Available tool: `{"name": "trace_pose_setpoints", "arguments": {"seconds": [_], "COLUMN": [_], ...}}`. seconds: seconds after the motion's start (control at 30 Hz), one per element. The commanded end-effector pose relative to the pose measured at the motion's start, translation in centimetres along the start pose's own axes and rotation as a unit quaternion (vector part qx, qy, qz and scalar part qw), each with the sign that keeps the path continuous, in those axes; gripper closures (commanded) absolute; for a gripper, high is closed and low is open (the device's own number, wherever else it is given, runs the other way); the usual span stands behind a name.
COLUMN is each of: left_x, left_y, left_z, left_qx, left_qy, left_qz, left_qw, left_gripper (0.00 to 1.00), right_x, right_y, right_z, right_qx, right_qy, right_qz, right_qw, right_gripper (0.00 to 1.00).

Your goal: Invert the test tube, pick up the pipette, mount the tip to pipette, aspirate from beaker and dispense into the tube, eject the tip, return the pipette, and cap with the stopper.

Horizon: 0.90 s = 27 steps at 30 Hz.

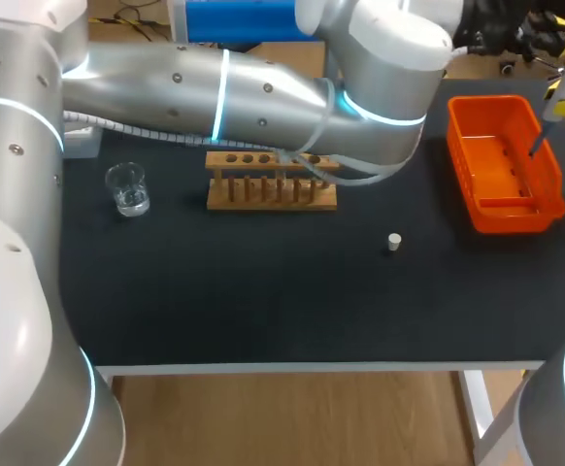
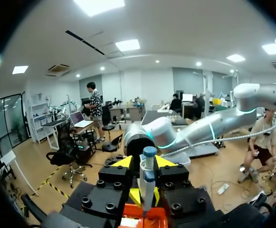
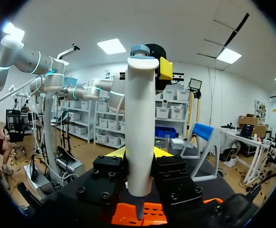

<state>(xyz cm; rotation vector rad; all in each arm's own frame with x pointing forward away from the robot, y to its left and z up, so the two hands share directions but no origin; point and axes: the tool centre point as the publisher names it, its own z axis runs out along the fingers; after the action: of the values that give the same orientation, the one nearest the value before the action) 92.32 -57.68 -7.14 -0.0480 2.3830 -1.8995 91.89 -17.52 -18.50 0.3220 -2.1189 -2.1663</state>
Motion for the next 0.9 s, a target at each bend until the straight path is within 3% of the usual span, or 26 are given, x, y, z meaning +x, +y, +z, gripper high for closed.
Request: {"name": "trace_pose_setpoints", "arguments": {"seconds": [0.03,0.53,0.9], "left_x": [0.6,5.3,5.9], "left_y": [-1.1,-0.3,-0.2], "left_z": [-2.3,-9.9,-10.0], "left_qx": [-0.012,-0.013,-0.008], "left_qy": [0.008,-0.013,-0.014], "left_qz": [-0.006,-0.024,-0.033], "left_qw": [1.000,1.000,0.999], "left_gripper": [0.00,0.00,0.00], "right_x": [0.0,0.0,0.0], "right_y": [0.1,0.1,0.1], "right_z": [0.0,0.0,0.0], "right_qx": [0.002,0.002,0.002], "right_qy": [0.000,0.000,0.000], "right_qz": [0.000,0.000,0.000], "right_qw": [1.000,1.000,1.000], "right_gripper": [1.00,1.00,1.00]}}
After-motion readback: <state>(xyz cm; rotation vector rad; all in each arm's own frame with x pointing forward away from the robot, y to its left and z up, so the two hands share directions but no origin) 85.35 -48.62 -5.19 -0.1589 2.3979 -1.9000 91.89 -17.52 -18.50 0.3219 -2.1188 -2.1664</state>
